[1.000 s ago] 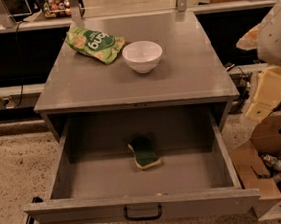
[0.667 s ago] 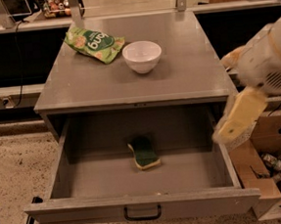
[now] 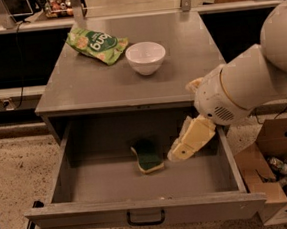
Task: Pick sponge from top drawer and place on counter
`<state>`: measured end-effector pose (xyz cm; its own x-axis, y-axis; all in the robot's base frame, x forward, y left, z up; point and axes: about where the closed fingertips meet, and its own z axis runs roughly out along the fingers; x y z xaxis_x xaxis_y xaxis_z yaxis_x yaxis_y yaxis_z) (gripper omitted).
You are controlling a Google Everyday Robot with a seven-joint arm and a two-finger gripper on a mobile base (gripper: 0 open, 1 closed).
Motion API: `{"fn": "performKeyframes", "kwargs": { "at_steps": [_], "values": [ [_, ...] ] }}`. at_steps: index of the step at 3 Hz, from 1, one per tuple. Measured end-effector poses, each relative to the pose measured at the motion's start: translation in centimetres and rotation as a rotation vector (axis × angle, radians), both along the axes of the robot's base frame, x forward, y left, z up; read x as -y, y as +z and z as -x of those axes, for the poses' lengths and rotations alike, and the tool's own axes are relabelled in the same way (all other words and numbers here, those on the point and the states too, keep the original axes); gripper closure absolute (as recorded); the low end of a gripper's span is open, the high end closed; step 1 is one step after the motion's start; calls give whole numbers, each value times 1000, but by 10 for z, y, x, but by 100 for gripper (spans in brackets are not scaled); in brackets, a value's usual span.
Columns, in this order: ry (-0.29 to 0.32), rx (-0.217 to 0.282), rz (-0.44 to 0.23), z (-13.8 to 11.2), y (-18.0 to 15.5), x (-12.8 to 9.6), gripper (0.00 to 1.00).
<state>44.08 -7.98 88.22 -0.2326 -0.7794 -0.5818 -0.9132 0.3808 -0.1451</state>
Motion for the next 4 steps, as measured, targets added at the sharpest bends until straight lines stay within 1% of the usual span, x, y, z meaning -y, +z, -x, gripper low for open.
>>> {"fn": "performKeyframes", "kwargs": {
  "at_steps": [1, 2, 3, 4],
  "values": [
    [-18, -28, -4, -3, -11, -4, 0],
    [-42, -34, -56, 5, -44, -6, 0],
    [-78, 19, -98, -9, -85, -6, 0],
    [-121, 110, -141, -37, -104, -7, 0]
  ]
}}
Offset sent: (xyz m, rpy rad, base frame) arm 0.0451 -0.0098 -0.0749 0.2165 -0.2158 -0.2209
